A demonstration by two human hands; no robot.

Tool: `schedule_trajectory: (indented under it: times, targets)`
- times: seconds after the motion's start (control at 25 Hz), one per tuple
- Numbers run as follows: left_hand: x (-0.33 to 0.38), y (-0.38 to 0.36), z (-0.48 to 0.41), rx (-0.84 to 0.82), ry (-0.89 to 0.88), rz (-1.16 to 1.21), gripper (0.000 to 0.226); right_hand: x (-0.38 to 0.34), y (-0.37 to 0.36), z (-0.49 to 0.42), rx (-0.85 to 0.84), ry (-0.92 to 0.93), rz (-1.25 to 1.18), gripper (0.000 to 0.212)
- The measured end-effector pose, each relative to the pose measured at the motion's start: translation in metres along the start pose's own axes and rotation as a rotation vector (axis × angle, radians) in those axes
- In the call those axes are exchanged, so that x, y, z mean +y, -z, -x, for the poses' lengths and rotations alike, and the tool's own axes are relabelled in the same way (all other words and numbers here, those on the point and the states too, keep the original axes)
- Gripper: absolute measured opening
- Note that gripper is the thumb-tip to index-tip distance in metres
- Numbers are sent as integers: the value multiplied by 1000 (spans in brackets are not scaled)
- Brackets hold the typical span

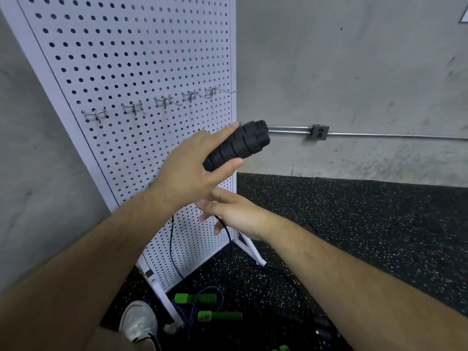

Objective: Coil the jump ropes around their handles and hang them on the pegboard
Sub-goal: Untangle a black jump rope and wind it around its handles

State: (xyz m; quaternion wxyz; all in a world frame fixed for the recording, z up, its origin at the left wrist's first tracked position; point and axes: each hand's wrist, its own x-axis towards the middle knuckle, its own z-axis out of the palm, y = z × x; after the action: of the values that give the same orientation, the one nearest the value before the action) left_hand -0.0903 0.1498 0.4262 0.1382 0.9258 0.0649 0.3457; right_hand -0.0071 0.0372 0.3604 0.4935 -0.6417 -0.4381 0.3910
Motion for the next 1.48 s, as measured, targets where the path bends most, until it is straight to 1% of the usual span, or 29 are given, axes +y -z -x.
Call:
schedule_trajectory:
  times: [0.08,0.12,0.2,0.24,0.32,0.36,0.44,0.48,0.52,0.6,0.68,0.8,0.84,0.92,1.0,1.04,1.08,1.16,1.2,1.28,1.36,1.48]
  targets:
    - [4,0,1,20,42,84,66,1,-7,-2,124,22,102,58]
    - [7,1,1,30,53,127,65,2,-11,-5,143,35,84,65]
    - [12,4,1,36,50,187,63,-2,-18,-10,76,49,0,67]
    - [14,5,1,34,42,204,62,-3,-22,-13,17,65,-32,60]
    - [18,5,2,23,32,233,61,-7,-32,-16,-93,116,-128,37]
    - [18,6,2,20,33,250,61,-7,-36,-18,-138,137,-190,29]
    - [14,10,3,29,45,281,58,-7,-40,-19,-215,124,-295,20]
    - [8,14,3,40,57,292,56,-7,-38,-19,-225,90,-316,17]
    - [1,18,4,47,69,303,54,-8,-31,-18,-200,55,-295,16]
    - [-14,25,7,34,67,281,54,-10,-13,-14,-118,36,-176,16]
    - [-26,30,10,-8,7,185,58,-10,15,-7,-68,40,-38,21]
    - [-41,35,13,-105,-101,31,64,-15,59,12,-3,-5,133,25]
    - [-45,37,14,-149,-134,-42,66,-18,71,19,28,-19,153,27]
    - [-49,34,16,-220,-240,-193,67,-23,88,30,97,-50,104,25]
    - [-48,27,16,-218,-354,-320,66,-30,92,38,169,-67,22,26]
    - [-46,23,15,-200,-383,-358,66,-33,90,40,217,-70,33,26]
    - [-44,21,13,-181,-396,-378,66,-36,87,43,266,-59,82,31]
    - [-40,18,9,-162,-403,-400,67,-38,81,50,352,-18,179,49]
    - [-38,16,8,-158,-404,-414,68,-39,79,53,394,-5,209,52]
    - [-35,12,7,-152,-406,-442,70,-39,78,58,447,12,259,42]
    - [-31,5,7,-156,-403,-450,74,-38,78,62,457,41,339,31]
    - [-27,-3,5,-158,-409,-458,78,-37,80,69,485,75,559,22]
